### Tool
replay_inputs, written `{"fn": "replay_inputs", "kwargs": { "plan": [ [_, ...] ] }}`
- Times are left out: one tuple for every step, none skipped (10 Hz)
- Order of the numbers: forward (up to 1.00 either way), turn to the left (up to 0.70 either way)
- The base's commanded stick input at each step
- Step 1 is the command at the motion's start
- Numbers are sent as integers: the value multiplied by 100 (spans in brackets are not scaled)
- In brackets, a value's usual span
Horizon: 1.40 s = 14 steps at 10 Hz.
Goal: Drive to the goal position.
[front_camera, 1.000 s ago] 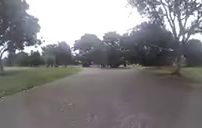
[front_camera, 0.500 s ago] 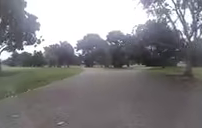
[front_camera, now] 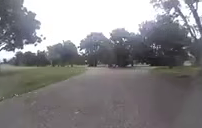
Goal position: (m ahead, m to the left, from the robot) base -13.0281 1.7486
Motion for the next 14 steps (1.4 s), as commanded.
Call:
{"fn": "replay_inputs", "kwargs": {
  "plan": [
    [100,-24],
    [100,-27],
    [100,-27],
    [100,-27],
    [100,-26],
    [100,-18],
    [100,-10],
    [100,-2],
    [100,-27],
    [100,-27],
    [100,-27],
    [100,-27],
    [100,-27],
    [100,-27]
  ]
}}
